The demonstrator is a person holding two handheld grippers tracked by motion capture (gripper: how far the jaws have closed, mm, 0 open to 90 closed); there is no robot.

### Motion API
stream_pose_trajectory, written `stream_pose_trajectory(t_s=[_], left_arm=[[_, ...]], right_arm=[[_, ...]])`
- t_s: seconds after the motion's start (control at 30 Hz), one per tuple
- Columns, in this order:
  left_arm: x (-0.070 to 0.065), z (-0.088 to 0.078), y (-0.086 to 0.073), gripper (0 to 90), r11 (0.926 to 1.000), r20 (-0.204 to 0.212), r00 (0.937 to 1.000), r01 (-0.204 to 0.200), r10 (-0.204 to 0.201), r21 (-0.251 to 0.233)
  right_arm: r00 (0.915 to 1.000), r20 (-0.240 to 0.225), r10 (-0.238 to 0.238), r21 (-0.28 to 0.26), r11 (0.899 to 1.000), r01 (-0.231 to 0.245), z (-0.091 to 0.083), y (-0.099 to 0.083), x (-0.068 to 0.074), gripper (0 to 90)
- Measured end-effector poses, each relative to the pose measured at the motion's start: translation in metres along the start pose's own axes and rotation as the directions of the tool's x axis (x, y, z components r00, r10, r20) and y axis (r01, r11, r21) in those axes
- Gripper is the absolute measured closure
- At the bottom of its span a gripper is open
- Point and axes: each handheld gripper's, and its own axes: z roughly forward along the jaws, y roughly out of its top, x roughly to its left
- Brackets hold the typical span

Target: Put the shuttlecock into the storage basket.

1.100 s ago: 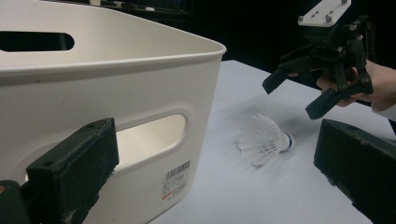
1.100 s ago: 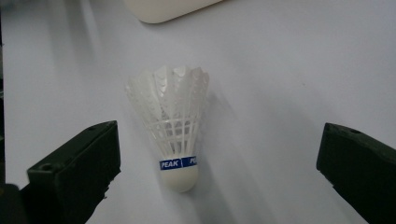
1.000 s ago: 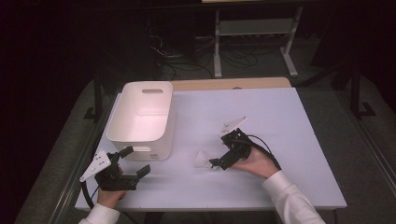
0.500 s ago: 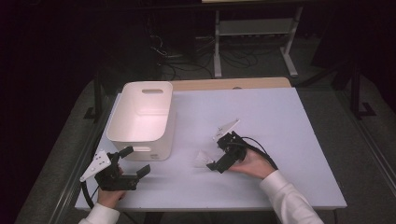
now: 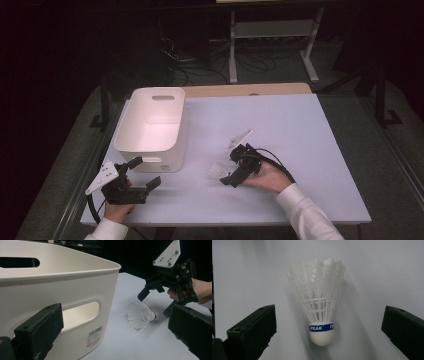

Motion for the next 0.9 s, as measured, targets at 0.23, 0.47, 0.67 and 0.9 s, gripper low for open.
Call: stream_pose_trajectory(t_s=[0.23,0.47,0.67,0.9], left_arm=[[0.0001,-0.0004,0.0,0.0,1.0,0.001,1.0,-0.001,0.001,0.001],[-0.0001,-0.0002,0.0,0.0,1.0,0.001,1.0,-0.001,0.001,0.001],[-0.0001,-0.0003,0.0,0.0,1.0,0.0,1.0,0.0,0.0,0.0],[0.0002,-0.0005,0.0001,0.0,1.0,0.001,1.0,-0.003,0.003,0.002]], right_arm=[[0.9992,-0.033,0.024,0.042,0.999,-0.022,0.0049,-0.0046,-0.0005,13.6],[0.9994,-0.032,0.015,0.06,0.998,-0.013,0.0057,-0.008,0.0002,29.8],[0.9996,-0.023,0.019,0.062,0.998,-0.017,0.0043,-0.0088,-0.0007,44.7],[0.9996,-0.023,0.019,0.077,0.997,-0.017,0.0054,-0.0095,-0.0007,56.5]])
